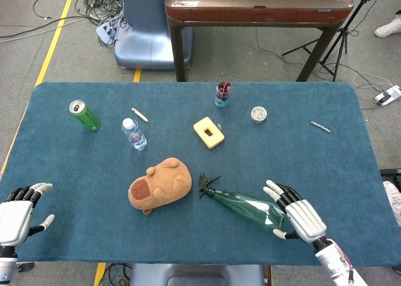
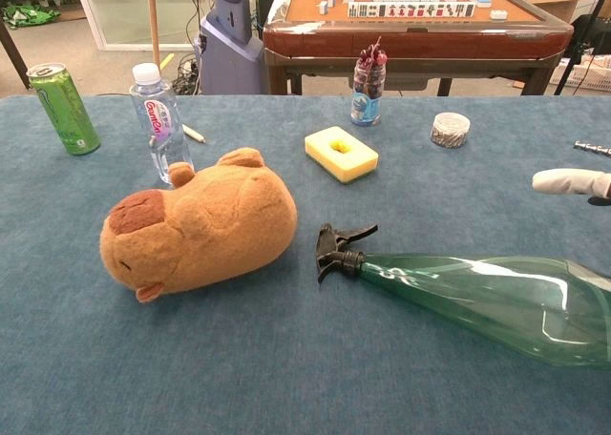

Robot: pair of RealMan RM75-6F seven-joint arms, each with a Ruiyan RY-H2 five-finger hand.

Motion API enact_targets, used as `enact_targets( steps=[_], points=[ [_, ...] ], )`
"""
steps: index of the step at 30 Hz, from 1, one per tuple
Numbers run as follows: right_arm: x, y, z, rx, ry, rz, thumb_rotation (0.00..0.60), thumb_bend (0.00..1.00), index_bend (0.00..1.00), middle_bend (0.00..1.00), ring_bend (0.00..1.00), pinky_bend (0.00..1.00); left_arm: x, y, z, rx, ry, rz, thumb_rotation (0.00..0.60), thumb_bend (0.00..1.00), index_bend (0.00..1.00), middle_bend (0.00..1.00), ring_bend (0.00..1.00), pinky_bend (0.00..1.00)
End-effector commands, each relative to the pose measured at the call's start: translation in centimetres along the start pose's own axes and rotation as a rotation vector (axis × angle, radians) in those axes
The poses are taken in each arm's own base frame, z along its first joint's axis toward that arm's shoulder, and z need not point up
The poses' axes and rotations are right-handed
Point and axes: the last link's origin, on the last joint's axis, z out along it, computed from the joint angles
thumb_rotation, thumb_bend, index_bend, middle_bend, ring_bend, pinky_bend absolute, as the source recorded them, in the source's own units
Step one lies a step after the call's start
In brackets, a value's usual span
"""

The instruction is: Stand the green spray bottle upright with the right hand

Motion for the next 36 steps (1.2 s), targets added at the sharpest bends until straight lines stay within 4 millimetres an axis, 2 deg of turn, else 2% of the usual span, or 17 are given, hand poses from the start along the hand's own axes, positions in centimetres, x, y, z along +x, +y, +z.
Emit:
enact_targets(
  steps=[1, 9, 17, 21, 28, 32, 36],
  points=[
    [-0.7, -0.4, 0.6, 0.016, -0.030, 0.016, 0.600, 0.00, 0.00, 0.01, 0.00, 0.11, -0.1, 0.0, 0.0, 0.000, -0.003, 0.001, 0.600, 0.24, 0.24, 0.24, 0.24, 0.20],
    [-2.0, -0.3, 2.0, 0.001, -0.078, -0.001, 0.600, 0.00, 0.00, 0.00, 0.00, 0.10, -0.3, 0.0, 0.0, -0.002, -0.018, 0.003, 0.600, 0.24, 0.24, 0.24, 0.24, 0.20],
    [-1.1, 1.4, 4.0, -0.061, -0.060, -0.043, 0.600, 0.00, 0.00, 0.00, 0.00, 0.10, -0.5, 0.0, 0.1, -0.006, -0.031, 0.003, 0.600, 0.24, 0.24, 0.24, 0.24, 0.20],
    [-0.1, 3.0, 5.1, -0.104, -0.045, -0.075, 0.600, 0.00, 0.00, 0.00, 0.00, 0.10, -0.6, -0.3, 0.2, 0.005, -0.040, 0.005, 0.600, 0.24, 0.24, 0.24, 0.24, 0.20],
    [2.3, 5.3, 8.2, -0.173, -0.012, -0.093, 0.600, 0.00, 0.00, 0.00, 0.00, 0.10, -0.9, -0.2, 0.3, 0.001, -0.050, 0.007, 0.600, 0.24, 0.24, 0.24, 0.24, 0.20],
    [3.8, 5.0, 8.8, -0.144, 0.007, -0.103, 0.600, 0.00, 0.00, 0.00, 0.00, 0.09, -0.8, -0.3, 0.2, 0.005, -0.051, 0.008, 0.600, 0.24, 0.25, 0.24, 0.24, 0.20],
    [5.5, 3.7, 8.2, -0.089, 0.028, -0.122, 0.600, 0.00, 0.00, 0.00, 0.00, 0.08, -0.8, -0.4, 0.1, 0.012, -0.055, 0.009, 0.600, 0.24, 0.25, 0.24, 0.24, 0.20]
  ],
)
